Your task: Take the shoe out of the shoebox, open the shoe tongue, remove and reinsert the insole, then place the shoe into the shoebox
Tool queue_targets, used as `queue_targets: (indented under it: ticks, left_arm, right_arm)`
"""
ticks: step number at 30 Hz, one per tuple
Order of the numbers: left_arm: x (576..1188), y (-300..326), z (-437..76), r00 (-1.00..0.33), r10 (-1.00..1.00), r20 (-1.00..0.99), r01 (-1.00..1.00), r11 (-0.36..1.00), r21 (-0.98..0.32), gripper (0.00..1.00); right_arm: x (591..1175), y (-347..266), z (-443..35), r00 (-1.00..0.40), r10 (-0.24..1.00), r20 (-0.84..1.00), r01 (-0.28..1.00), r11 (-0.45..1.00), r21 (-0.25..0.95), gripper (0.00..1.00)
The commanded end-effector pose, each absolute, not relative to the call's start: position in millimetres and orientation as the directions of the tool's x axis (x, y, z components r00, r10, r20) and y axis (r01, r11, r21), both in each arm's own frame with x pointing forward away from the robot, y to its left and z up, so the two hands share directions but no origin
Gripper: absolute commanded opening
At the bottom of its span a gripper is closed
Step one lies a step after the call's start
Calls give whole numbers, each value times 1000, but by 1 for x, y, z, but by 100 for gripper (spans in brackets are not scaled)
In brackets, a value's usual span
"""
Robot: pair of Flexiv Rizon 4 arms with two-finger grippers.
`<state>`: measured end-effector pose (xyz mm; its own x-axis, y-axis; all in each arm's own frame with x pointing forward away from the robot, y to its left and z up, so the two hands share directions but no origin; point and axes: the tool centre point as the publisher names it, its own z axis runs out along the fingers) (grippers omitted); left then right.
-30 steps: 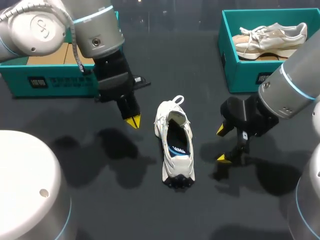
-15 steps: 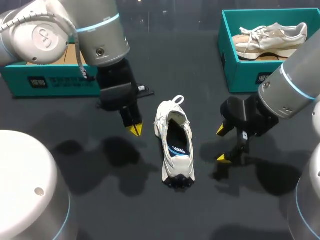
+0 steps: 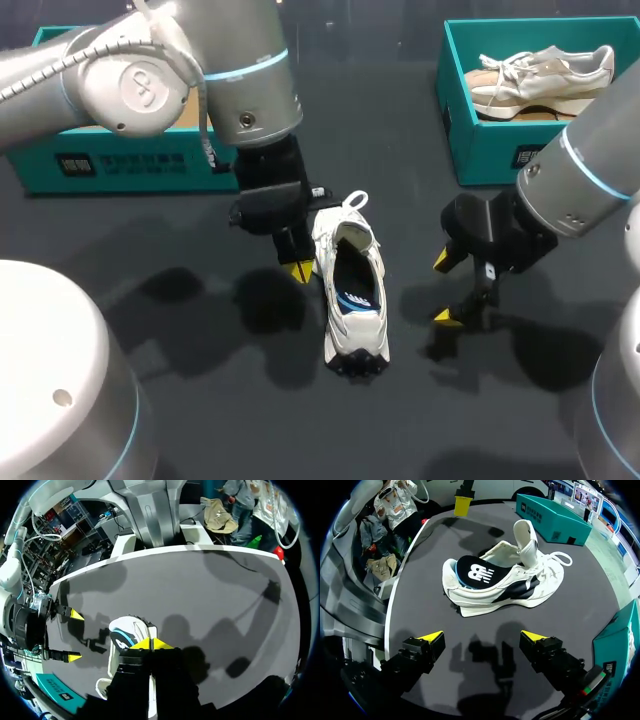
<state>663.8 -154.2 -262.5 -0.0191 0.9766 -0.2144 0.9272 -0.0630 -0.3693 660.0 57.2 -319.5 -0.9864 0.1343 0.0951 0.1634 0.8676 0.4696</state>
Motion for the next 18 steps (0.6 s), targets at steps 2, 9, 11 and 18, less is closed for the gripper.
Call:
queue_targets:
  ticks: [2, 9, 11, 18]
  left_arm:
    - [664, -171, -274, -14, 979, -205, 924, -66, -377, 0]
    - [660, -182, -285, 17, 978, -210, 927, -95, -363, 0]
    - [661, -185, -289, 23, 978, -210, 929, -99, -358, 0]
    - [660, -198, -299, 41, 976, -215, 926, -118, -358, 0]
  right_arm:
    - [659, 57, -320, -986, 136, 93, 164, 868, 468, 100]
    - [659, 57, -320, -986, 136, 93, 164, 868, 468, 100]
    - [659, 57, -320, -986, 136, 93, 164, 868, 468, 100]
    - [659, 57, -320, -986, 136, 93, 164, 868, 468, 100]
